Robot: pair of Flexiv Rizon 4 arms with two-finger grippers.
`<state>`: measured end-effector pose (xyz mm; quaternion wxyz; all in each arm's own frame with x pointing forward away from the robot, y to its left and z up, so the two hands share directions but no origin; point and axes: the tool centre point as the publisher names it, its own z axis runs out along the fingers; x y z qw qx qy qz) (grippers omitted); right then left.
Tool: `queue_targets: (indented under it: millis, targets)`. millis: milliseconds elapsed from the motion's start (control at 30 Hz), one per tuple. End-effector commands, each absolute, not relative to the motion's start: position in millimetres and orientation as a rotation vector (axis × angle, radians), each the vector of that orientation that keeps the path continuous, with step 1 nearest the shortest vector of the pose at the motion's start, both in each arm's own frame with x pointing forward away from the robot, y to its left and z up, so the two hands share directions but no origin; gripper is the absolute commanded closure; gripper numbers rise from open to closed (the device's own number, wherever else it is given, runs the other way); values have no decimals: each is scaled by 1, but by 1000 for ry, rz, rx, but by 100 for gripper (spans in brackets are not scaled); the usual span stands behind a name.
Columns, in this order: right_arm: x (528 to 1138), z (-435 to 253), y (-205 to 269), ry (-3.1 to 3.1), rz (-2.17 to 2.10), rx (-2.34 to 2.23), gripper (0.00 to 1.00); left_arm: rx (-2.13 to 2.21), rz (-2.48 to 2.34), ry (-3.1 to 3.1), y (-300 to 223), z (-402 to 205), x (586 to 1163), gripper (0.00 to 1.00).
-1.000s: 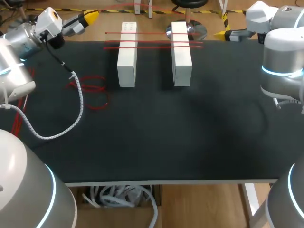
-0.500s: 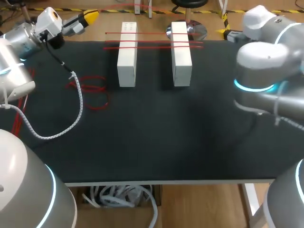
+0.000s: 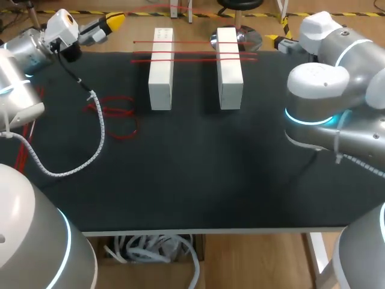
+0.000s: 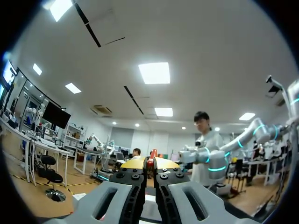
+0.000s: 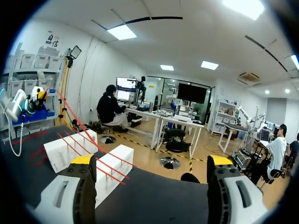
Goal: Grab the tape and strap the tape.
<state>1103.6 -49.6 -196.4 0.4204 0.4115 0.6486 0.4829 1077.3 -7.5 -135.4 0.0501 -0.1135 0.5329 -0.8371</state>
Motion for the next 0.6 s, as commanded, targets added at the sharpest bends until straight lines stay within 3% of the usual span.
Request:
queue_targets:
  millis: [33,400,600]
  targets:
    - [1102,-196,-55,1649,1238,1014,0,-346,-2548,1619,-8,-136,1077,100]
    - [1102,-196,-55,1649,1238,1014,0,-346,-2548,1619,-8,-136,1077,100]
    - [1089,-197,-50,1381,1628,1185,0,-346,-2548,1619,-8,-136,1077,100]
